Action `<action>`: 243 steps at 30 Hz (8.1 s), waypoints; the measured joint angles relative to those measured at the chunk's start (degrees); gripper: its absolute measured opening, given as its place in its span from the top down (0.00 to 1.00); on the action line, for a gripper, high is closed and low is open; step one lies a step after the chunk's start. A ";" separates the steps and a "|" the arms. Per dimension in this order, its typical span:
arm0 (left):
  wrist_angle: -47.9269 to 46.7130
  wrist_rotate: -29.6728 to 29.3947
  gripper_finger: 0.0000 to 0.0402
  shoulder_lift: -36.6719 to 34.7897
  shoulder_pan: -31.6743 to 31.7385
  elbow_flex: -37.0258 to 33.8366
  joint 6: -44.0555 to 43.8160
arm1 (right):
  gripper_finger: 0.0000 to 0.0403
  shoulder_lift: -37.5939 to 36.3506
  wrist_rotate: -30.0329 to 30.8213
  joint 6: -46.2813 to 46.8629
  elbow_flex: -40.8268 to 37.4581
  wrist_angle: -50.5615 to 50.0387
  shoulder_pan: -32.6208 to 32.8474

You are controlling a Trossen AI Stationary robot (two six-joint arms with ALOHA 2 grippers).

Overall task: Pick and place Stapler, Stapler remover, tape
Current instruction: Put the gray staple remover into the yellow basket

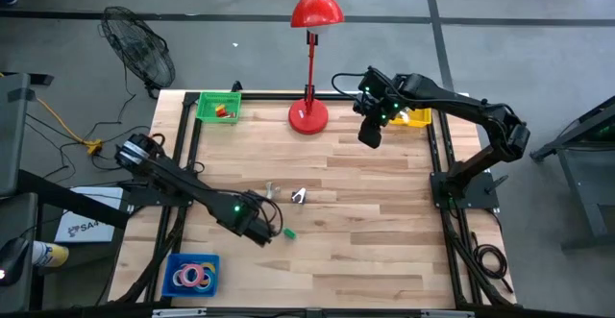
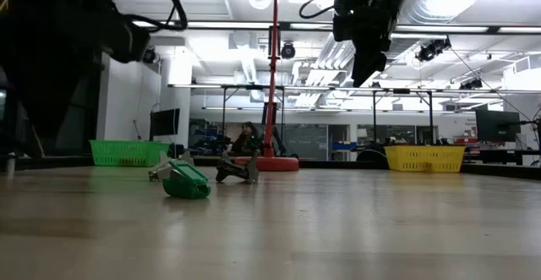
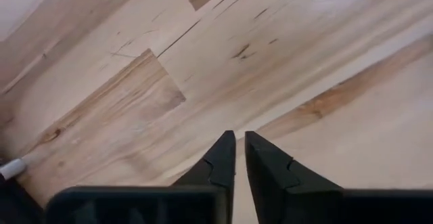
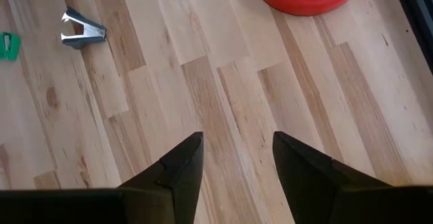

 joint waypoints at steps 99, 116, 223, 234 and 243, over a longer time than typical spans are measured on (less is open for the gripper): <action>15.56 -3.25 0.46 9.27 20.50 0.15 19.40 | 0.58 0.00 0.39 1.42 0.00 -3.56 -0.01; 15.07 -5.11 0.79 9.35 20.52 0.09 20.62 | 0.58 0.00 0.44 1.41 0.00 -3.58 -0.01; 36.91 -25.18 0.80 -9.69 20.59 0.02 69.39 | 0.58 9.31 -4.01 -27.02 0.00 36.23 20.70; 36.84 -24.55 0.80 -9.67 20.59 0.02 69.36 | 0.70 9.29 -4.05 -26.86 0.00 36.08 20.74; 36.58 -23.38 0.80 -9.67 20.61 0.02 69.37 | 0.79 9.27 -4.09 -24.73 0.00 35.63 20.74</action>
